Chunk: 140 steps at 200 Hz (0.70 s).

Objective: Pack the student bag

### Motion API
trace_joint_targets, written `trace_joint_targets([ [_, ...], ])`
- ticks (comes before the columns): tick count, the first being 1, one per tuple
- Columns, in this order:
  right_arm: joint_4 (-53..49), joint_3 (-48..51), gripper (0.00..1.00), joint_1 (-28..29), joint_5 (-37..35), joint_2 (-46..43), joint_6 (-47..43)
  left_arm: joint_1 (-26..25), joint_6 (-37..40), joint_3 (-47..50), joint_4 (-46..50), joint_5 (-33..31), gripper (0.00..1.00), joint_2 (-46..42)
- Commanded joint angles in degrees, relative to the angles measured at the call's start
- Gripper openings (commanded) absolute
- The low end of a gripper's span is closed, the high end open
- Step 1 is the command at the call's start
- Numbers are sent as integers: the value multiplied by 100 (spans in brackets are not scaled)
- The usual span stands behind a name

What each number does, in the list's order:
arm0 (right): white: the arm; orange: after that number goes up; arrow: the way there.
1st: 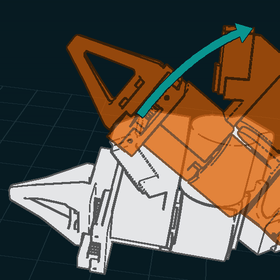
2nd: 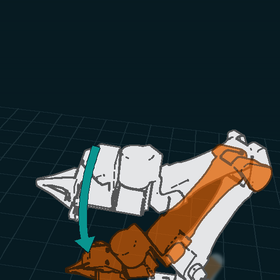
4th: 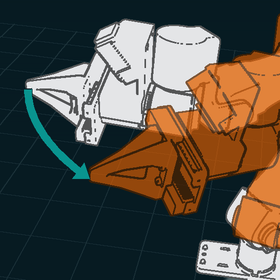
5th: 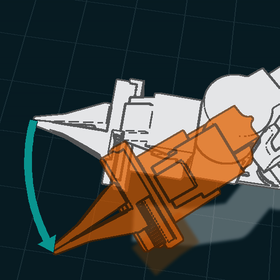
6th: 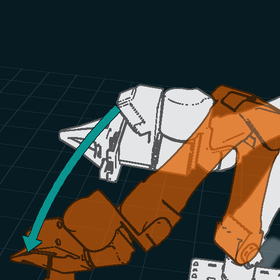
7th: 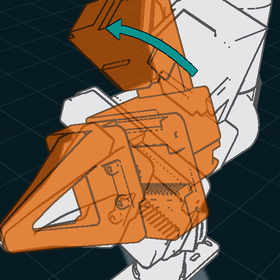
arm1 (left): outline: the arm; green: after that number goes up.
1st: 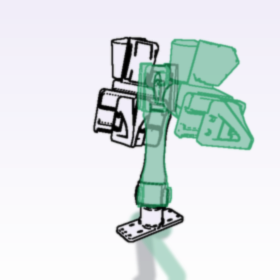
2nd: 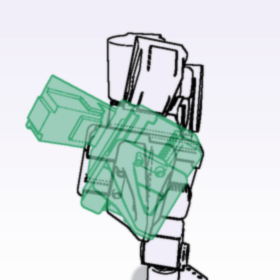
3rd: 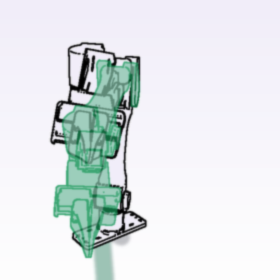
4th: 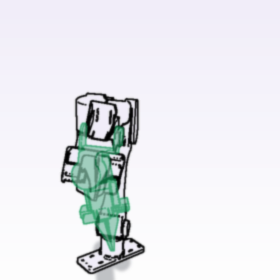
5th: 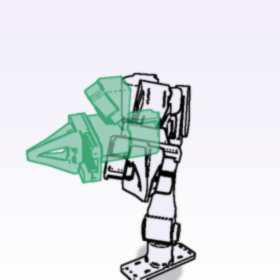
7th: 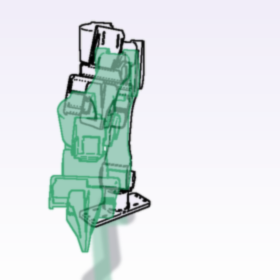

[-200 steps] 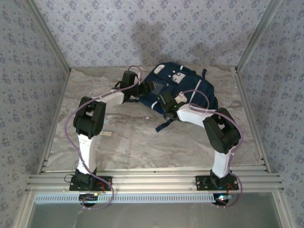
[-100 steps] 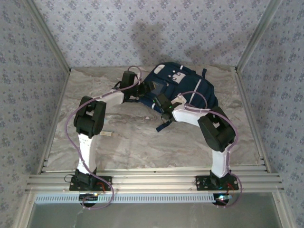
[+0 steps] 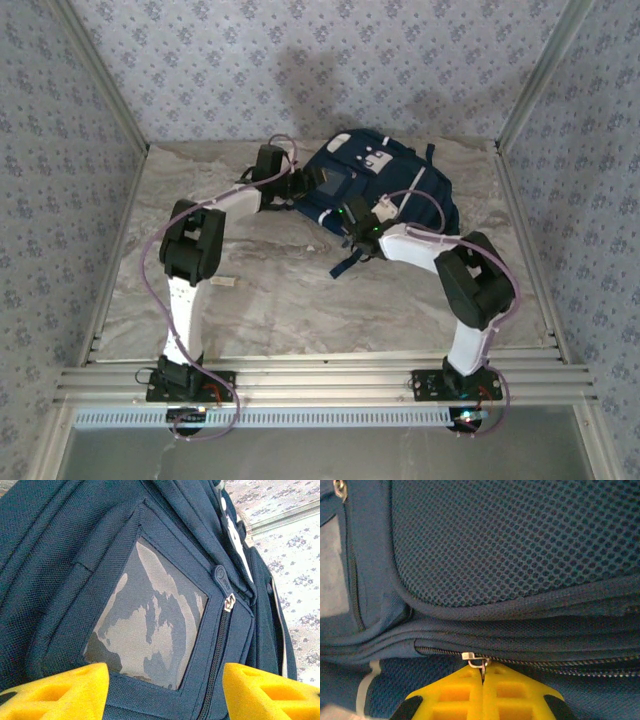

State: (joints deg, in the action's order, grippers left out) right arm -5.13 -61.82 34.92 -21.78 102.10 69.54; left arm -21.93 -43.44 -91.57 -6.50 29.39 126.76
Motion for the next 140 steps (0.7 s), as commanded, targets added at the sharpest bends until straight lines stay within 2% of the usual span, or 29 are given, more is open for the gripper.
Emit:
trace_joint_targets([
  [1,-190,158,0,-242,510,-329,-727,180,110,-211,329,-232,62,309],
  [38,-298,247,0,-487,1013,-574,-1162,189,93,-347,384,-248,62,440],
  [80,-1448,3,0,-765,2048,-727,-2308,206,220,-604,647,-293,62,615],
  [140,-2887,-11,0,-1108,2144,-1262,-3697,277,401,-790,911,-379,62,642],
])
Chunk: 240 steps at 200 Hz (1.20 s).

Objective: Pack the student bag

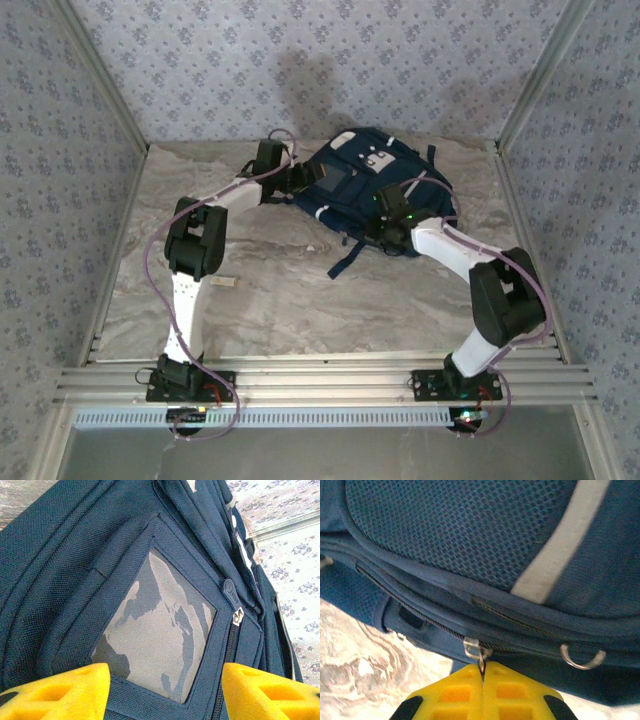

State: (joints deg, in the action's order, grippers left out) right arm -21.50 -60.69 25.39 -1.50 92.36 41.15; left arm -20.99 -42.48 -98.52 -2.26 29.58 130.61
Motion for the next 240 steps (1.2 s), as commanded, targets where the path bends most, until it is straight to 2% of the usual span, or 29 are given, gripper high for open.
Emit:
trace_joint_targets([
  [1,-1255,-130,0,-165,111,-292,-882,183,308,-96,493,-400,62,256],
  [48,-2185,-216,0,-569,-224,-586,-1636,235,398,-172,635,-445,62,298],
  [71,-1897,-144,0,-634,-200,-719,-1621,238,411,-180,674,-410,62,261],
  [86,-1651,-210,0,-473,-28,-737,-1211,236,377,-103,630,-401,62,200],
  [115,-1101,-290,42,246,-477,-682,186,227,295,61,475,-379,62,88],
  [145,-365,9,53,691,-1023,-519,1491,221,184,206,296,-307,62,61],
  [170,-46,48,56,765,-1161,-286,1910,210,101,309,184,-252,62,32],
  [240,699,277,55,872,-1346,365,2523,210,-7,465,-29,-162,62,-44],
])
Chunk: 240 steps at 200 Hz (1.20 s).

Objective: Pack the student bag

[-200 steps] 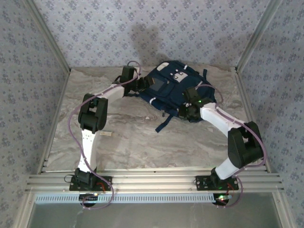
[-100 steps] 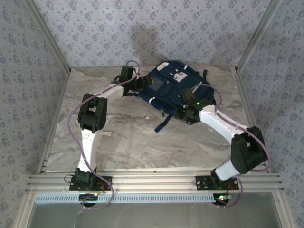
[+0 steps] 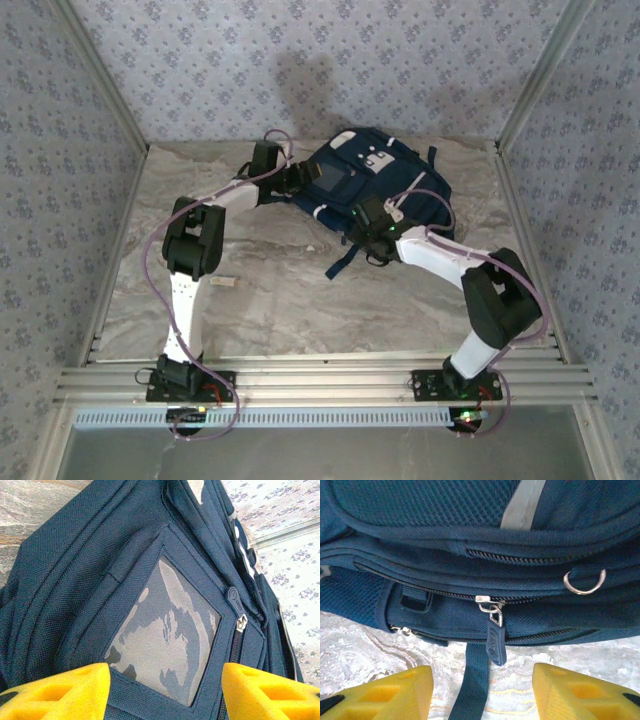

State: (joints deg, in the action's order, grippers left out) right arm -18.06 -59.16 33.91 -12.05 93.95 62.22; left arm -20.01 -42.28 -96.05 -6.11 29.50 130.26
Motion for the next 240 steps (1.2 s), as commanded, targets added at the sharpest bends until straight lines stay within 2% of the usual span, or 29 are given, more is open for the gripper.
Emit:
trace_joint_targets([
  [1,369,119,55,19,-298,217,415,111,-31,218,356,-154,62,-13],
  [34,465,28,52,-39,-413,498,474,120,-22,219,357,-146,62,0],
  [52,499,37,44,-94,-493,545,492,120,-17,219,356,-148,62,10],
  [95,614,110,17,-205,-486,538,369,154,-8,192,374,-150,62,103],
  [115,631,130,0,-211,-392,445,89,173,16,196,391,-155,62,131],
  [153,251,329,0,-351,383,-46,-654,234,104,-2,576,-237,62,268],
  [179,-614,337,0,-597,1119,-381,-1469,304,149,-314,771,-251,61,464],
  [201,-1320,332,0,-834,1275,-598,-2108,322,228,-498,927,-303,61,535],
  [240,-1920,368,0,-1479,1562,-795,-3050,322,372,-707,1180,-378,62,597],
])
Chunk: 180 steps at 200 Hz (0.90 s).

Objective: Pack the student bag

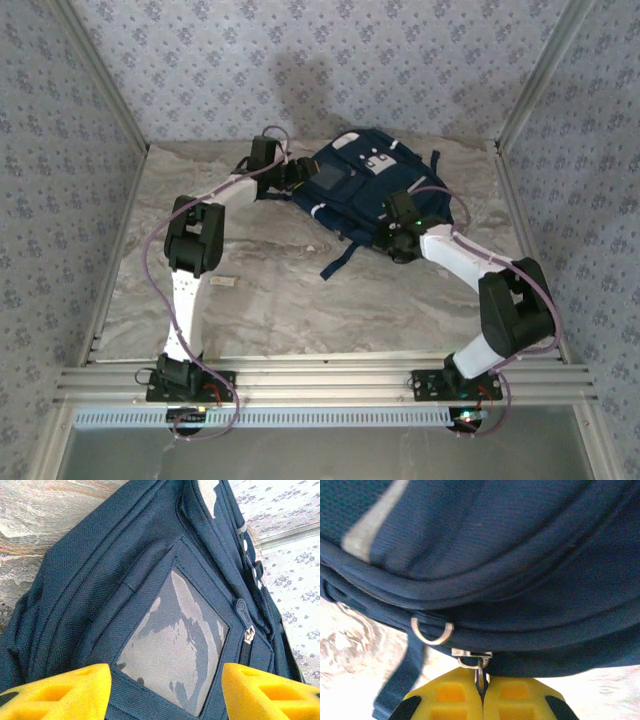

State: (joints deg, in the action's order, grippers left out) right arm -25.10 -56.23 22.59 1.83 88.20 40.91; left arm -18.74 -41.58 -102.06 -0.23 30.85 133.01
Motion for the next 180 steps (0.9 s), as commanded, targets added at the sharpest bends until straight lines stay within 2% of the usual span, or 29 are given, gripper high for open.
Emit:
trace_joint_targets([
  [1,-1234,72,0,-358,167,-222,-940,200,310,-109,602,-516,62,326],
  [29,-1218,-2,0,-505,381,-255,-1333,200,316,-150,734,-468,62,260],
  [66,-227,-214,0,-91,1411,-2,-830,155,82,293,763,-290,62,-515],
  [133,632,-1252,0,785,1806,1074,-595,60,41,1848,1288,-651,66,-2402],
  [180,1256,-1590,0,1158,2059,1603,-296,-230,-756,2877,532,-529,66,-3048],
])
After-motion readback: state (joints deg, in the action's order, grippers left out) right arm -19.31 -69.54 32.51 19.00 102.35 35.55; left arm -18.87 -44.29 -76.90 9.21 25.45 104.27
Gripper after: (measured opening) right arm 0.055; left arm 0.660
